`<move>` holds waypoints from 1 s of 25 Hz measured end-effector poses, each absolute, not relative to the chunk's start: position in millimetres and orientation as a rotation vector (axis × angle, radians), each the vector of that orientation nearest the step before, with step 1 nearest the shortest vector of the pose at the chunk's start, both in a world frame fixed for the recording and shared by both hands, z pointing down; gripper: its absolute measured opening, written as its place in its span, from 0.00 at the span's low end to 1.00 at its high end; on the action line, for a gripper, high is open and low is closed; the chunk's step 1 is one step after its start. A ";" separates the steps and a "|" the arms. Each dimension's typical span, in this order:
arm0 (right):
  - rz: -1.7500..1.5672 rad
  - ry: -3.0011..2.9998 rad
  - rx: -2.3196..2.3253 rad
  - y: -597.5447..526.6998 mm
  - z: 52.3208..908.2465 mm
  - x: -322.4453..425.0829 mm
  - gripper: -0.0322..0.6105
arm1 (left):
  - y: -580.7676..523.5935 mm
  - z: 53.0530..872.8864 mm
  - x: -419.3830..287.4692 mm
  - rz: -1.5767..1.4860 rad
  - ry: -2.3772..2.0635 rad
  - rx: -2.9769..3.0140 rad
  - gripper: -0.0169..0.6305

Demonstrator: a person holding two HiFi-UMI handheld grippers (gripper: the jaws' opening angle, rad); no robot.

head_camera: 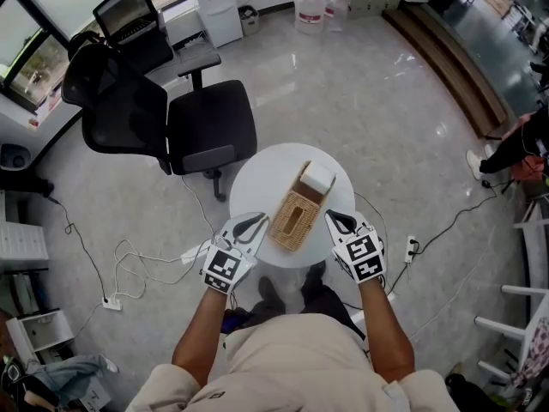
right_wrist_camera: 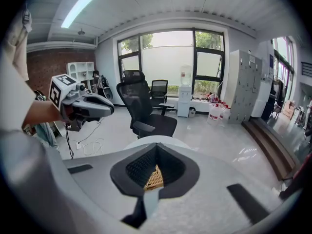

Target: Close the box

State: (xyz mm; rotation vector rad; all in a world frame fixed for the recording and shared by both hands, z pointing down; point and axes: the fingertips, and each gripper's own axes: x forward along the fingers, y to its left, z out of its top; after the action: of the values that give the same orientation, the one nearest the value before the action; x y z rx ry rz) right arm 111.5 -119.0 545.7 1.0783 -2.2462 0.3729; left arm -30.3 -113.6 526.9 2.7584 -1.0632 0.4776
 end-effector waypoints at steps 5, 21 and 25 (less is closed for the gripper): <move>0.319 -2.286 1.088 -118.0 526.5 94.4 0.04 | -119.3 485.6 -55.8 0.362 -1.128 2.760 0.07; 0.129 -2.370 1.059 -114.1 468.3 47.5 0.04 | -113.7 415.5 -112.0 0.136 -1.252 2.834 0.07; 0.119 -2.374 1.042 -113.0 465.2 40.6 0.04 | -110.9 417.7 -120.2 0.140 -1.263 2.823 0.07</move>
State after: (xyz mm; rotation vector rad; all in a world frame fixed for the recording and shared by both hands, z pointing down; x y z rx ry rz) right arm 40.6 -113.0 465.2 1.0417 -2.3738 0.1185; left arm -120.2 -110.9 417.7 2.8231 -1.2628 0.1403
